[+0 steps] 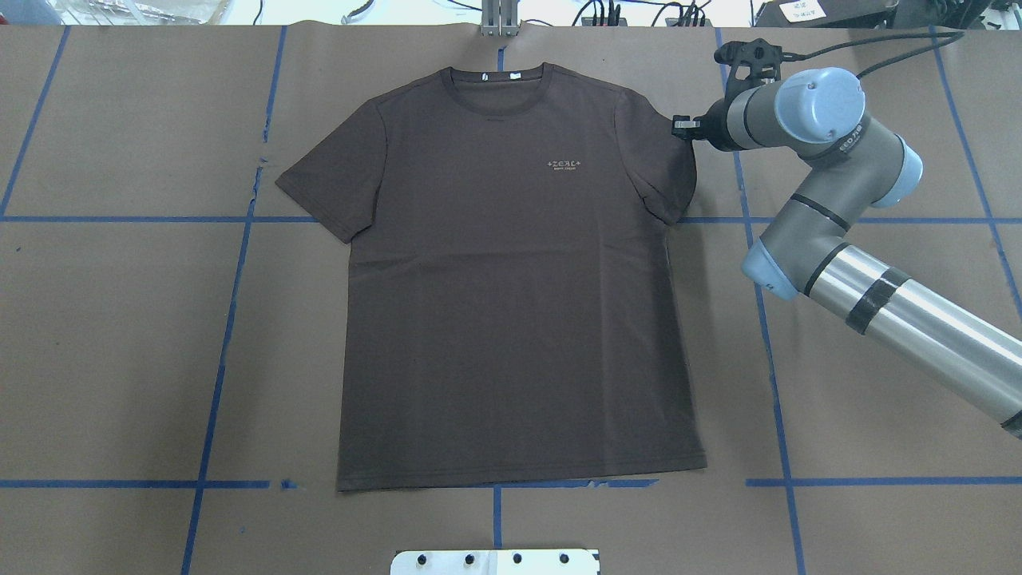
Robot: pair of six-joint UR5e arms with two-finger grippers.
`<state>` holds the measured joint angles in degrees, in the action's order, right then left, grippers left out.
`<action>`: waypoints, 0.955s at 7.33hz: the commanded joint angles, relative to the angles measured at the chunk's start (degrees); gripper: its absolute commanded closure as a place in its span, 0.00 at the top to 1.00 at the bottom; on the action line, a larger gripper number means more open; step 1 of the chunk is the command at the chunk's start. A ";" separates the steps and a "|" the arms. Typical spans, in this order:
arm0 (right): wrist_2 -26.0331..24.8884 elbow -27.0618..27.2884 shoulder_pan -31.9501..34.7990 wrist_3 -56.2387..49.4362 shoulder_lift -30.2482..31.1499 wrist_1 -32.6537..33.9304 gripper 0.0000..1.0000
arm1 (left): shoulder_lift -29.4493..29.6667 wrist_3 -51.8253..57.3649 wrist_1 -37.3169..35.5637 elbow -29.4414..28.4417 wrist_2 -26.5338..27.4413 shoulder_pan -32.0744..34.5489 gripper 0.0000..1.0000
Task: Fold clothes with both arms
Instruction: 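Grasp the sleeve with the right gripper and fold it onto the shirt body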
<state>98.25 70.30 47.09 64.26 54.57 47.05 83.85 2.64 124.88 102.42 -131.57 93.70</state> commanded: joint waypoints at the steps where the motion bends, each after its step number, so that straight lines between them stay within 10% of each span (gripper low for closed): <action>1: -6.90 0.01 -5.06 4.54 -5.50 5.93 0.00 | 0.00 0.00 0.01 -0.20 0.00 -0.01 1.00; 4: -11.93 -3.31 -8.33 5.18 -8.24 5.69 0.00 | 0.00 0.00 0.01 -0.12 0.00 -0.01 1.00; 5: -12.89 -4.55 -8.68 5.18 -8.86 5.60 0.30 | 0.00 -0.17 0.01 -0.12 0.00 -0.01 1.00; 6: -13.25 -4.56 -8.95 5.00 -8.87 5.51 0.99 | 0.00 -0.52 0.01 -0.20 0.00 -0.01 1.00; 7: -12.30 -4.47 -7.99 4.57 -9.74 6.03 1.00 | 0.70 -2.44 0.01 -0.03 0.00 -0.10 1.00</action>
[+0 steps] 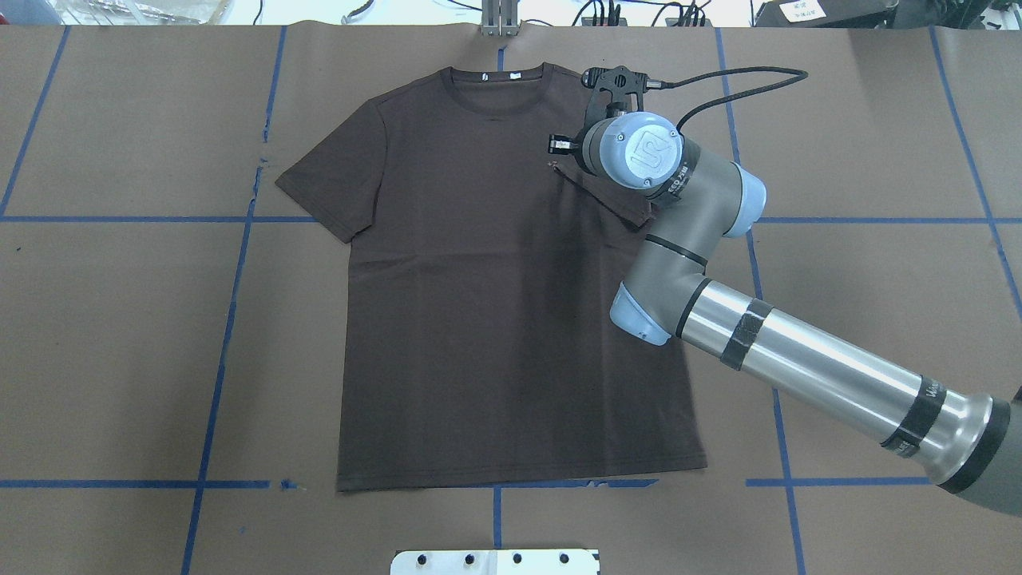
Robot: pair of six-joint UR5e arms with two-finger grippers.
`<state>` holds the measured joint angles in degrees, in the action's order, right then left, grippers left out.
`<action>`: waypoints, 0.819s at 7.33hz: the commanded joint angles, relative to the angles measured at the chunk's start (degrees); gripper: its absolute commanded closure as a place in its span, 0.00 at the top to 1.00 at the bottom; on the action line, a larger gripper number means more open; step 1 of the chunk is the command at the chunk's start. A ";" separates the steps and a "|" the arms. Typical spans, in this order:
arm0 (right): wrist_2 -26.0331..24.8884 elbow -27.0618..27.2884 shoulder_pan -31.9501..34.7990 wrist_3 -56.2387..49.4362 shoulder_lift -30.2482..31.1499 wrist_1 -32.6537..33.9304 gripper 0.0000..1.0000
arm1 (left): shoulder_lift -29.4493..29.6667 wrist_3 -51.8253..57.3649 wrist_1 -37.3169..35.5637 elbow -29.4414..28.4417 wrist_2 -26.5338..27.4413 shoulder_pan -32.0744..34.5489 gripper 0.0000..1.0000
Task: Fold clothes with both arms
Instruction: 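Grasp the sleeve with the right gripper and fold it onto the shirt body, then release the sleeve and raise the right gripper away from the shirt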
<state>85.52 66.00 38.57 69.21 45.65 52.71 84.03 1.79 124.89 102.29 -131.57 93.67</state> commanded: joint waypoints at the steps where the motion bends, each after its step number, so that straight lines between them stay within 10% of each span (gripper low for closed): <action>1: 7.48 0.36 3.67 -3.00 -0.82 1.07 1.00 | 1.48 -5.79 0.96 1.23 0.00 -0.32 1.00; 6: 43.01 18.10 27.56 -29.52 15.05 8.20 1.00 | 10.86 -36.66 8.61 0.46 0.70 -17.78 1.00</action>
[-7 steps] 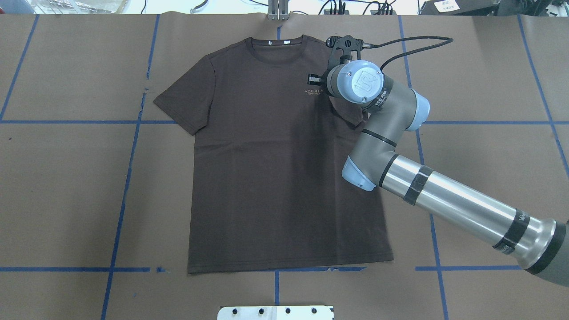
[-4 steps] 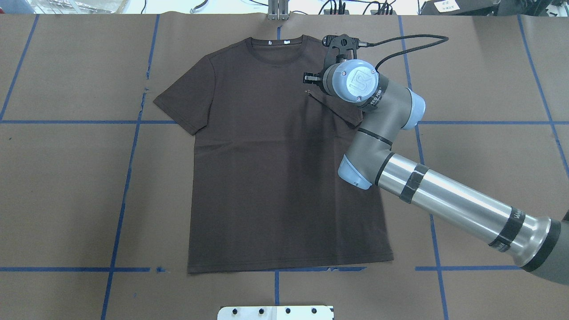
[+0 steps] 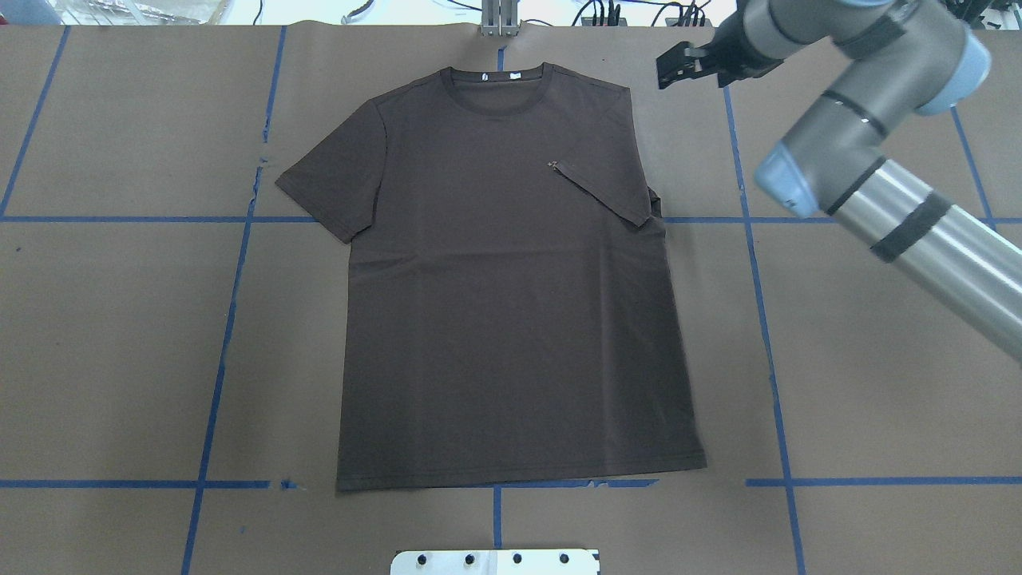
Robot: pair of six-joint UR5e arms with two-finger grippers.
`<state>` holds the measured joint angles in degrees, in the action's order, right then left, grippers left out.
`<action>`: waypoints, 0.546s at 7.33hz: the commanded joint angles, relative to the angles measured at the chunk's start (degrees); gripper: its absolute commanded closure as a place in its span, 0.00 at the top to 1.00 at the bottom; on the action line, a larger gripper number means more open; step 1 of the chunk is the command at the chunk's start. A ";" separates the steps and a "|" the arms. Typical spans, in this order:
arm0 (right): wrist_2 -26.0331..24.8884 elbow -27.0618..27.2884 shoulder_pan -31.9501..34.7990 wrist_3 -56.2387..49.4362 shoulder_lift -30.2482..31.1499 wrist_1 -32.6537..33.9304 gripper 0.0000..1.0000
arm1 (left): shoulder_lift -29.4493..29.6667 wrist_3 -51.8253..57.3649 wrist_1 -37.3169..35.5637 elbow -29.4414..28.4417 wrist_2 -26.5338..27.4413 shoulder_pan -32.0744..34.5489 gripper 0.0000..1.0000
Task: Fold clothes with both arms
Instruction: 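Release the sleeve and raise the right gripper away from the shirt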
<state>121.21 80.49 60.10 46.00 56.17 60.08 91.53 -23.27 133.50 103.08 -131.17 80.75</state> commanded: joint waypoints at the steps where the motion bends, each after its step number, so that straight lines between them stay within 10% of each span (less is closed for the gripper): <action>1: 8.94 4.14 8.08 -10.62 7.35 0.57 1.00 | 5.92 -21.54 -0.09 -0.43 4.04 -8.90 1.00; 4: 8.16 4.50 8.28 -12.78 10.28 -0.23 1.00 | 17.41 -36.04 1.31 -12.23 21.18 -21.73 0.89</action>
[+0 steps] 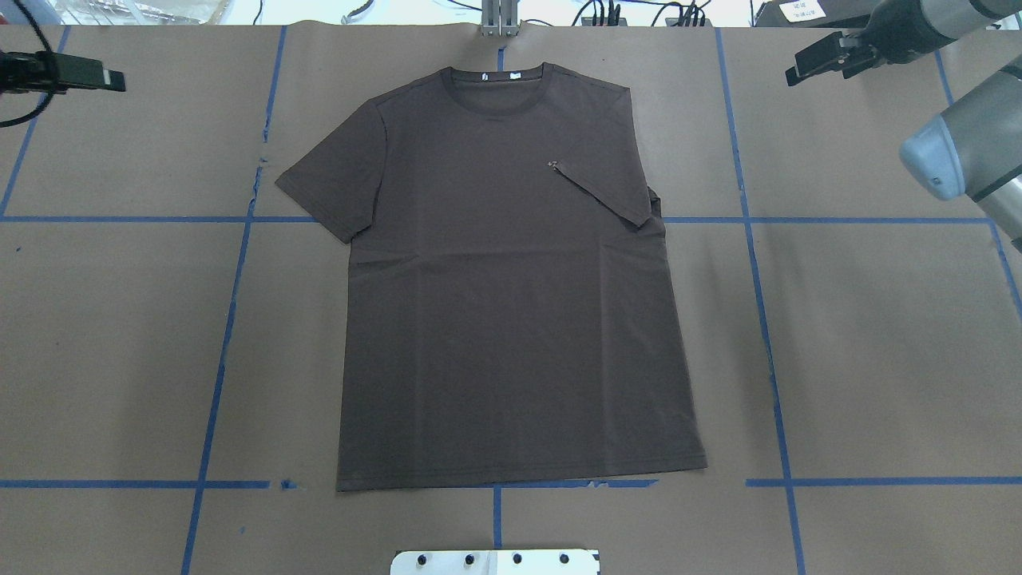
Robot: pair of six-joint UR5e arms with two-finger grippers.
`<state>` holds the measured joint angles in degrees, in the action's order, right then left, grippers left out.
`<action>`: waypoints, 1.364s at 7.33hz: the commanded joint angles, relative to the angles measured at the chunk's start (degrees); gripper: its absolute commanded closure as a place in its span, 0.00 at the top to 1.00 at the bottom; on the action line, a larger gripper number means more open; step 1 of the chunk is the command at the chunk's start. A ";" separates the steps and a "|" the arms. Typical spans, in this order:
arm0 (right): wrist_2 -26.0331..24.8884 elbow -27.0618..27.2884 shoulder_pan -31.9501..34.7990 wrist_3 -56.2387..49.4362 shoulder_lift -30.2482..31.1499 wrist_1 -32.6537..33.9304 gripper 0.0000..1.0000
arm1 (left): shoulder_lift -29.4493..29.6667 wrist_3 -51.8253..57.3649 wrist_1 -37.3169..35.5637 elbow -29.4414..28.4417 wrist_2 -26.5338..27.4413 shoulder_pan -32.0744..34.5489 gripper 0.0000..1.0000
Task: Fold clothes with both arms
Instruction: 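Release the sleeve and raise the right gripper away from the shirt, then move the left gripper to the sleeve nearest it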
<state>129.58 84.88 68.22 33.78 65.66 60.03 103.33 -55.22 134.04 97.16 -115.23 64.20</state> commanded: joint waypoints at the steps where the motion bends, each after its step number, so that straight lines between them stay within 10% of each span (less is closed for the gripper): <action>1: -0.20 0.11 0.24 -0.56 0.96 -0.18 1.00 | 10.18 -7.58 3.57 -14.11 8.94 -6.53 0.85; 3: -0.55 0.11 0.15 -0.56 0.96 -0.18 1.00 | 12.50 -10.78 8.51 -23.91 15.79 -11.09 0.78; 10: -0.82 -0.33 0.15 -0.55 1.31 -0.18 1.00 | 13.12 -10.25 7.82 -25.97 17.23 -18.41 0.68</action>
<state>128.83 84.62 68.38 33.26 66.88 59.85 116.39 -65.55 141.87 71.33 -98.08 46.28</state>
